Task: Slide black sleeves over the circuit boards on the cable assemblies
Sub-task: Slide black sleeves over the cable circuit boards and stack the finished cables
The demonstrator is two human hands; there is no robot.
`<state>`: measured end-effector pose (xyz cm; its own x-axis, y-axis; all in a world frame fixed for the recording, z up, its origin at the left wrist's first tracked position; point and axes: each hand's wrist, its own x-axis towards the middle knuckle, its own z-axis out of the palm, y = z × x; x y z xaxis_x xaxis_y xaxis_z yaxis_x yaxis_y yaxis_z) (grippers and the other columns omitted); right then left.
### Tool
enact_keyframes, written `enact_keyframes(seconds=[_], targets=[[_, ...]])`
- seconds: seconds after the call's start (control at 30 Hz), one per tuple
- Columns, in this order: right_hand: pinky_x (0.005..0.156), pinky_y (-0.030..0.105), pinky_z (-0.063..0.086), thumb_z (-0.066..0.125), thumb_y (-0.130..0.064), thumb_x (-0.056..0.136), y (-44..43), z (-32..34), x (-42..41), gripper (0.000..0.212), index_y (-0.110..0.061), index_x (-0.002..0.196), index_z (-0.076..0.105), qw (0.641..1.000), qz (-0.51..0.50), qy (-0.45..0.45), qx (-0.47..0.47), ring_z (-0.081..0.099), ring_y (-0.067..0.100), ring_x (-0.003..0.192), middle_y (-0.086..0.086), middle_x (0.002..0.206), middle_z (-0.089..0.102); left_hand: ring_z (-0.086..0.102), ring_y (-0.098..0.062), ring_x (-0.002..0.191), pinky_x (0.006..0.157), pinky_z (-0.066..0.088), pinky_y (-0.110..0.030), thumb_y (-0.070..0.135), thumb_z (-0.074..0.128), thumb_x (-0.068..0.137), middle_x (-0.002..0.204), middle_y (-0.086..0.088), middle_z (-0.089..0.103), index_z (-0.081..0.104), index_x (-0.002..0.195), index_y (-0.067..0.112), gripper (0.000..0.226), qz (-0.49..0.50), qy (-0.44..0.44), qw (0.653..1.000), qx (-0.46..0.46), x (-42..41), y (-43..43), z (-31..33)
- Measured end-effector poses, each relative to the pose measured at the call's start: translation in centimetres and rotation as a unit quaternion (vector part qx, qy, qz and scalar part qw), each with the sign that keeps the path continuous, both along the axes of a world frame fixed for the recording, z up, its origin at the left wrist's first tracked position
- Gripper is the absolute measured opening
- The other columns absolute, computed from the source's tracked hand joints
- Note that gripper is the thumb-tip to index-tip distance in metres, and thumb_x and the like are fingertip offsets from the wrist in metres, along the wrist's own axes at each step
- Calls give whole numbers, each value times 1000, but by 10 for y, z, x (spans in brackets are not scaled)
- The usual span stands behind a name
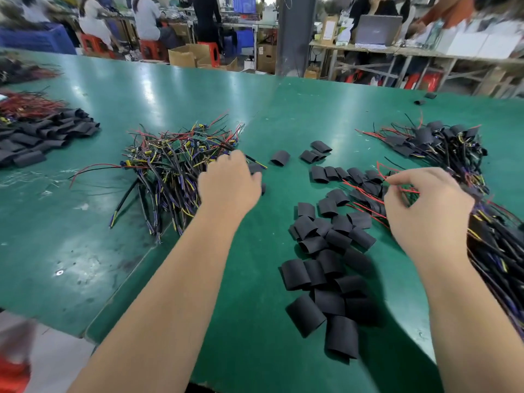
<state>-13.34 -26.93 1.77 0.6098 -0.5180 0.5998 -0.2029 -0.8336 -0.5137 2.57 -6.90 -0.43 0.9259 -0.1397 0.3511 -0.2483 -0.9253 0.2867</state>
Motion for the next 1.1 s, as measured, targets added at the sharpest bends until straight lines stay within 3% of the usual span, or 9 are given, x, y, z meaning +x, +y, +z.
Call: enact_keyframes(seconds=[0.2, 0.3, 0.5, 0.57, 0.67, 0.77, 0.87, 0.97, 1.1], targets=[[93, 56, 43, 63, -2, 81, 3, -8, 2, 16, -13, 87, 72, 999, 48, 7, 0, 60, 30, 99, 7, 95, 67, 17, -32, 144, 111, 22, -48, 60, 41, 92, 157, -14, 17, 12, 152, 21, 77, -88, 118, 983, 105, 38, -20, -31], [90, 57, 45, 63, 0, 81, 7, -10, 4, 16, -13, 86, 73, 998, 63, 8, 2, 61, 29, 97, 5, 92, 67, 21, -28, 143, 112, 21, -48, 65, 35, 90, 156, -10, 22, 23, 149, 19, 76, -99, 148, 978, 108, 44, -18, -43], [89, 56, 45, 62, -1, 82, 11, -10, 3, 17, -14, 87, 72, 997, 80, 16, 7, 59, 25, 81, -6, 87, 58, 65, -22, 88, 84, 45, -31, 67, 23, 88, 88, 1, 71, 69, 91, 21, 65, -249, 79, 965, 30, 18, -24, -20], [89, 55, 44, 62, 0, 82, 12, -10, 3, 18, -14, 87, 72, 996, 83, 18, 11, 58, 24, 79, -6, 86, 58, 64, -26, 79, 79, 43, -31, 55, 29, 90, 77, -2, 69, 67, 81, 15, 56, -208, -17, 978, 30, 19, -14, -10], [91, 54, 43, 62, -1, 83, 13, -10, 3, 18, -14, 88, 72, 996, 81, 26, 21, 53, 20, 78, -6, 87, 58, 55, -31, 100, 85, 41, -38, 27, 52, 86, 103, -10, 65, 66, 103, 14, 25, -13, -112, 992, 61, 39, 19, 1], [93, 53, 43, 61, -1, 83, 13, -11, 3, 18, -14, 89, 72, 996, 83, 34, 24, 56, 20, 85, -5, 89, 60, 48, -37, 110, 90, 42, -44, 22, 61, 82, 119, -22, 51, 48, 120, 1, 45, 127, -36, 990, 46, 58, 59, -2], [93, 39, 44, 60, 0, 83, 12, -13, 5, 18, -13, 88, 72, 995, 90, 30, 13, 60, 20, 90, -4, 88, 63, 52, -43, 110, 89, 46, -48, 32, 64, 87, 117, -29, 54, 49, 114, -7, 49, 156, 56, 986, -9, 69, 83, -8], [79, 2, 34, 62, 2, 82, 12, -14, 6, 17, -11, 86, 72, 995, 99, 20, 10, 54, 10, 81, -6, 85, 61, 59, -43, 100, 82, 49, -44, 28, 67, 88, 102, -30, 63, 59, 92, -10, 39, 126, 69, 989, -34, 76, 94, -5], [81, 14, 39, 63, 3, 81, 9, -18, 8, 17, -11, 86, 72, 994, 108, 28, 0, 55, 12, 80, -7, 83, 60, 61, -15, 43, 46, 52, -23, 14, 57, 91, 79, -14, 71, 65, 89, -3, 20, 127, 154, 931, -304, 72, 92, 6]])
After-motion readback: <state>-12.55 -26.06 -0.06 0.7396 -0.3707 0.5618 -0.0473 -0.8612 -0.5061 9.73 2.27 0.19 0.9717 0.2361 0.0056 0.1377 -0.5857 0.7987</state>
